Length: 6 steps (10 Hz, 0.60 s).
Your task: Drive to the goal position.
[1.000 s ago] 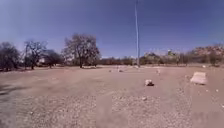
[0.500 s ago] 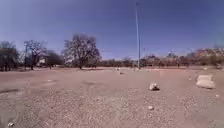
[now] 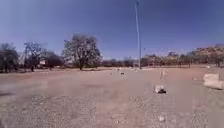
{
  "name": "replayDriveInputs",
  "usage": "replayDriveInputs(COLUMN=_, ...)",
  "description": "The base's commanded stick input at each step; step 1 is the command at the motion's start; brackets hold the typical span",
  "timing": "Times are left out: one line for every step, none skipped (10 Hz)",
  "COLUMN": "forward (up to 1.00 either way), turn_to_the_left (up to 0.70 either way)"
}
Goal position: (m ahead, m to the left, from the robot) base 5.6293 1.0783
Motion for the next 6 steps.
replayDriveInputs(forward=0.7, turn_to_the_left=0.0)
replayDriveInputs(forward=0.7, turn_to_the_left=0.0)
replayDriveInputs(forward=0.7, turn_to_the_left=0.0)
replayDriveInputs(forward=0.7, turn_to_the_left=0.0)
replayDriveInputs(forward=0.7, turn_to_the_left=0.0)
replayDriveInputs(forward=0.7, turn_to_the_left=0.0)
